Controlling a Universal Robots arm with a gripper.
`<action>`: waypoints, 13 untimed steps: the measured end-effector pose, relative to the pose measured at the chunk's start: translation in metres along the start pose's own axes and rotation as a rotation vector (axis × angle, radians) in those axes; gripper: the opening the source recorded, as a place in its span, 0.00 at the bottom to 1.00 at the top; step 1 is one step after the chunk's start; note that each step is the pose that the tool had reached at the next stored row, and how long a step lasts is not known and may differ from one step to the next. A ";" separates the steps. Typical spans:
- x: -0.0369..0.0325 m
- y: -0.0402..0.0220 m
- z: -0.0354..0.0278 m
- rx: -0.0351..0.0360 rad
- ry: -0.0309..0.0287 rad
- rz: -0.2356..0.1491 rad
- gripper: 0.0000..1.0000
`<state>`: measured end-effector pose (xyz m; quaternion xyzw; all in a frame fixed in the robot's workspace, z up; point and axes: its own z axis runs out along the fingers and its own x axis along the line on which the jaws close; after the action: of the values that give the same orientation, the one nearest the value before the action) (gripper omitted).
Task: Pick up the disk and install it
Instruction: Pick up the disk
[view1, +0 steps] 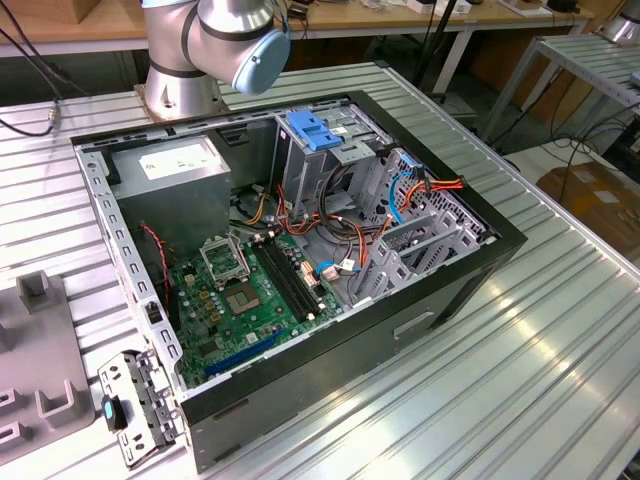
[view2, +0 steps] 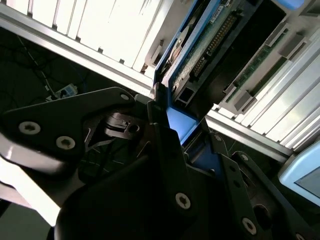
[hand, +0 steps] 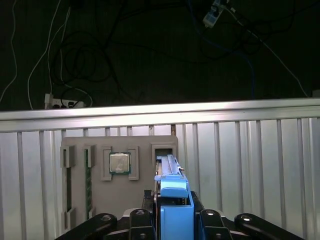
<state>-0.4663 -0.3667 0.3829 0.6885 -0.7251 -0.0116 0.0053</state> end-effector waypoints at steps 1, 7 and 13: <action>0.0000 0.0000 -0.0008 0.0000 0.0000 0.000 0.37; -0.0001 0.0002 -0.0067 0.0001 0.0000 0.000 0.37; -0.0001 0.0004 -0.0141 -0.0001 0.0000 0.000 0.37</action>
<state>-0.4664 -0.3667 0.3970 0.6885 -0.7251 -0.0117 0.0053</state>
